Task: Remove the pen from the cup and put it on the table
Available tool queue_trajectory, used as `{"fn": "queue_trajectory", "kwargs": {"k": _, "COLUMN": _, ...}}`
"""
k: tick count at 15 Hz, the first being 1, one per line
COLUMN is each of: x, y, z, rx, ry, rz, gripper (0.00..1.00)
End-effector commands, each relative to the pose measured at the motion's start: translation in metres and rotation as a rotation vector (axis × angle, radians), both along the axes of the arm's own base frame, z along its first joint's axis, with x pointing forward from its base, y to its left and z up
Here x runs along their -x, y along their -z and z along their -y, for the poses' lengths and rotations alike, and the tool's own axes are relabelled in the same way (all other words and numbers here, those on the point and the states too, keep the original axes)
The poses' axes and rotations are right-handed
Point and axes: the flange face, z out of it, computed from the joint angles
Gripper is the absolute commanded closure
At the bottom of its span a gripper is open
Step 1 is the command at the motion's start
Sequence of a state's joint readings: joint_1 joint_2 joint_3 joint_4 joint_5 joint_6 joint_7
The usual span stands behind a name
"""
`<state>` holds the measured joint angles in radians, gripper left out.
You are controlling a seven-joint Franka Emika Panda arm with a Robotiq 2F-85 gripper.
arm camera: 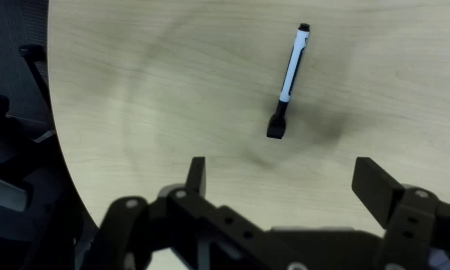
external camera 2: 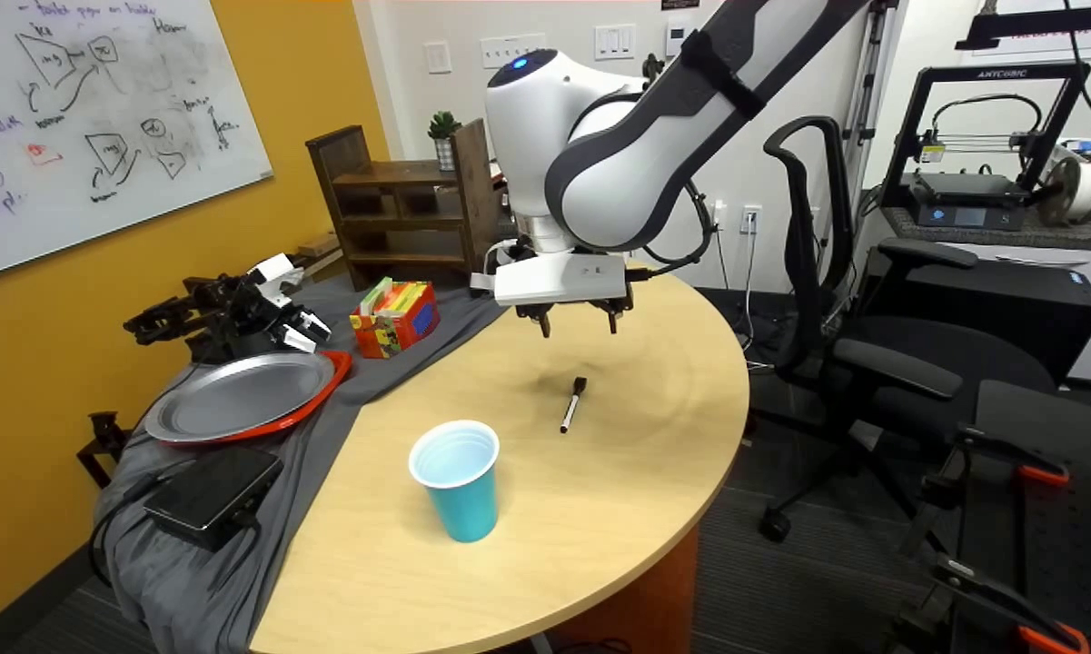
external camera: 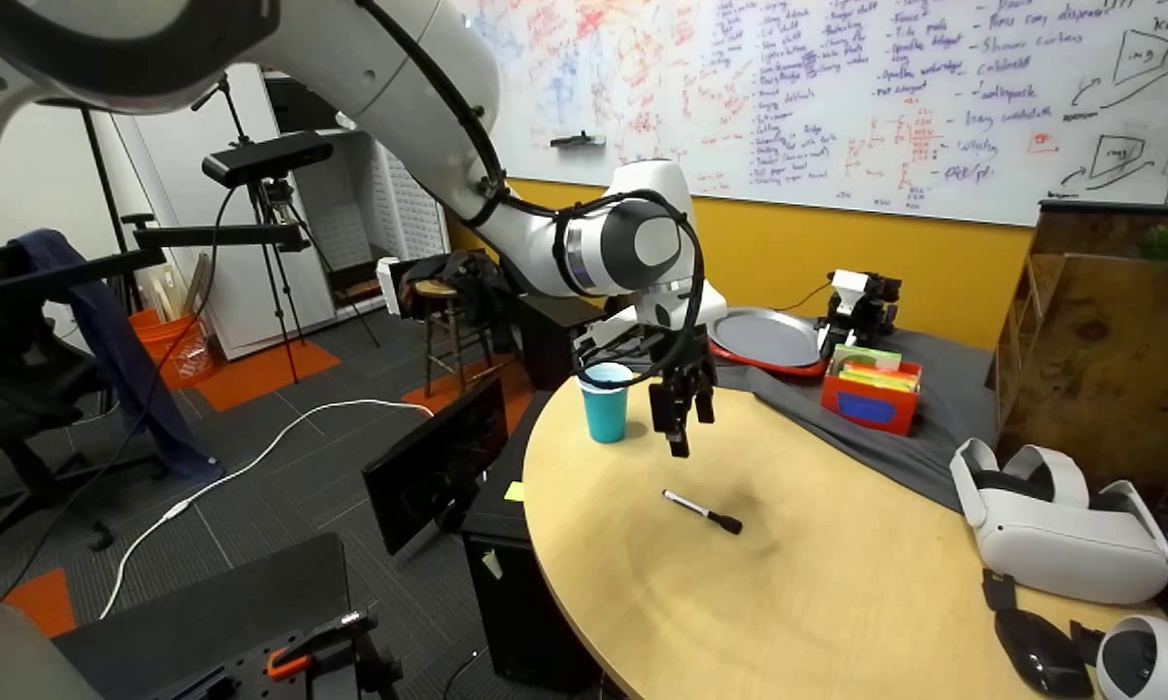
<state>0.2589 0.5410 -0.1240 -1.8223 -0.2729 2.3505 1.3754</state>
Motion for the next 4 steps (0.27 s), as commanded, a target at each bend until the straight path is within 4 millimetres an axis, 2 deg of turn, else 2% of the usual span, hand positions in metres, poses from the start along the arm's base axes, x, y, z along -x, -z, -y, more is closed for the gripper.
{"fn": "queue_trajectory", "kwargs": {"k": 1, "x": -0.0003, "y": -0.0012, "z": -0.0005, "rx": -0.001, "ry": -0.001, "rz": 0.0, "gripper": 0.0}}
{"fn": "queue_trajectory", "kwargs": {"k": 4, "x": -0.0005, "y": -0.0025, "z": -0.0005, "rx": -0.002, "ry": 0.0, "rz": 0.002, "gripper": 0.0}}
